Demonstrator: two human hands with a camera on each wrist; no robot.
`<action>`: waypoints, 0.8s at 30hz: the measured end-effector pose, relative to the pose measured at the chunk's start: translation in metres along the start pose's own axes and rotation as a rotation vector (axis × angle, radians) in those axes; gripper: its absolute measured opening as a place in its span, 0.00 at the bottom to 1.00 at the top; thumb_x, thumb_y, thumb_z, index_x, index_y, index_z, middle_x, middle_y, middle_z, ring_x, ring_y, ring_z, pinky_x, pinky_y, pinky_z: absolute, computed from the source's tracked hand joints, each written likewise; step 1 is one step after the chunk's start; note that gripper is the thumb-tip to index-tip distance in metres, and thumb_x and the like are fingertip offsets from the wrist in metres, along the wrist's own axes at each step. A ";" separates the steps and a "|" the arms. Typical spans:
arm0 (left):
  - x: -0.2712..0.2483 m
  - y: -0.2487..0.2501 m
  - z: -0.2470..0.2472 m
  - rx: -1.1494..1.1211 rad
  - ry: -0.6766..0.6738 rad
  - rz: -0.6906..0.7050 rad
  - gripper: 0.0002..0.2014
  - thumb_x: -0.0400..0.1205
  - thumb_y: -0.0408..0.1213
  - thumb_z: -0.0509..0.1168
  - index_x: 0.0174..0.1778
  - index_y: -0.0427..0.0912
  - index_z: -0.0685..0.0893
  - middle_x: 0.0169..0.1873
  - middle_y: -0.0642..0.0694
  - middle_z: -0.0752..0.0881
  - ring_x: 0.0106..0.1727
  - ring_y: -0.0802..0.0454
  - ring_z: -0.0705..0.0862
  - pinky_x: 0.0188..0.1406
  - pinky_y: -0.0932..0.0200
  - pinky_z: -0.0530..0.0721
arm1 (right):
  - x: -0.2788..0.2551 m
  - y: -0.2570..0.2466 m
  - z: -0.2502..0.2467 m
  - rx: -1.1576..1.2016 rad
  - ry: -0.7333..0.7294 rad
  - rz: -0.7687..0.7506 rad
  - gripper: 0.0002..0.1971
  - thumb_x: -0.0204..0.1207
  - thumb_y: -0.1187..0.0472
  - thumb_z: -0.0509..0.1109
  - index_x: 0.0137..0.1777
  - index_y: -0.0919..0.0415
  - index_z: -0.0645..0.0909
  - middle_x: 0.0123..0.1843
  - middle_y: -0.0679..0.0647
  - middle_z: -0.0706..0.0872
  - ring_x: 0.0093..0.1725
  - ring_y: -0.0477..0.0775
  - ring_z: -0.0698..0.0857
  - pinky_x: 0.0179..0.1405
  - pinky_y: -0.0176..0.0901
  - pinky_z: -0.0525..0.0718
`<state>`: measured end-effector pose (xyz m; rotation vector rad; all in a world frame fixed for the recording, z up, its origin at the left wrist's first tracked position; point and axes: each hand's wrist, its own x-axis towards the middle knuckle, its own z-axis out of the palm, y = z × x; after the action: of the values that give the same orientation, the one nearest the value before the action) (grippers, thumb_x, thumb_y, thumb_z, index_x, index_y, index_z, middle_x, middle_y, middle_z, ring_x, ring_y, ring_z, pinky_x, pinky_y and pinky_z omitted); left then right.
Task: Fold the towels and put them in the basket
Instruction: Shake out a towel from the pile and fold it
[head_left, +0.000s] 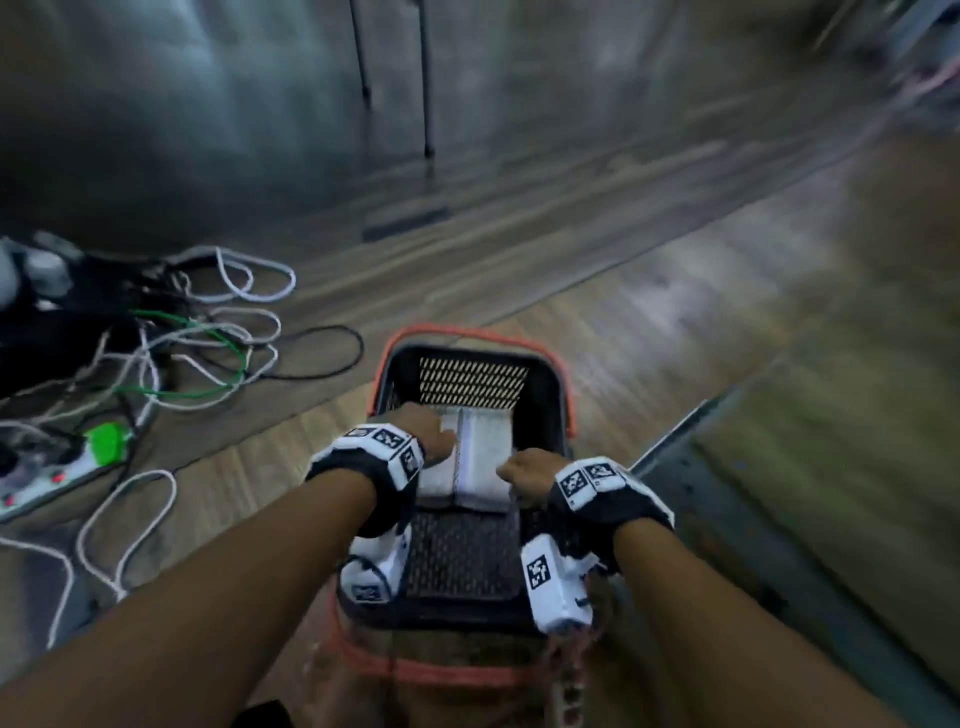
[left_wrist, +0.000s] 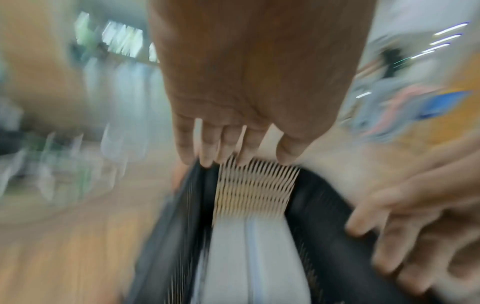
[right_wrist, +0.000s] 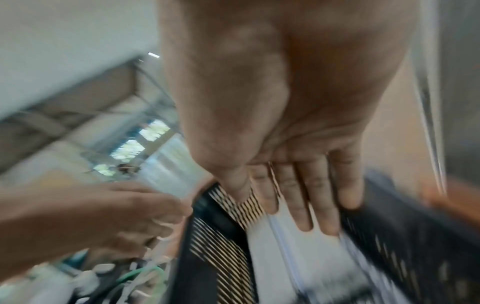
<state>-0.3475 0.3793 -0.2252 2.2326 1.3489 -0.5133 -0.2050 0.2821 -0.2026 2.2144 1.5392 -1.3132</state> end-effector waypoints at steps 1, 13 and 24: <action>-0.025 0.006 -0.024 0.004 0.070 0.031 0.22 0.83 0.51 0.54 0.49 0.33 0.81 0.55 0.32 0.84 0.53 0.36 0.83 0.50 0.52 0.79 | -0.032 -0.007 -0.014 -0.040 0.015 -0.038 0.18 0.86 0.60 0.53 0.61 0.73 0.78 0.63 0.67 0.80 0.69 0.65 0.77 0.58 0.43 0.74; -0.292 0.138 -0.203 0.205 0.652 0.458 0.23 0.83 0.52 0.53 0.37 0.36 0.80 0.36 0.39 0.82 0.36 0.42 0.79 0.33 0.57 0.73 | -0.367 -0.009 -0.119 -0.162 0.567 -0.095 0.19 0.86 0.53 0.52 0.63 0.65 0.78 0.57 0.60 0.87 0.54 0.59 0.86 0.60 0.51 0.79; -0.346 0.293 -0.175 0.292 0.697 0.844 0.18 0.81 0.55 0.57 0.47 0.43 0.81 0.45 0.43 0.85 0.43 0.43 0.81 0.37 0.57 0.76 | -0.539 0.129 -0.078 -0.099 0.797 0.257 0.16 0.85 0.58 0.57 0.64 0.67 0.79 0.63 0.63 0.83 0.56 0.57 0.81 0.51 0.41 0.74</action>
<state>-0.2277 0.1157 0.1646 3.0765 0.4484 0.4342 -0.1061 -0.1072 0.1865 2.9127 1.3682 -0.2590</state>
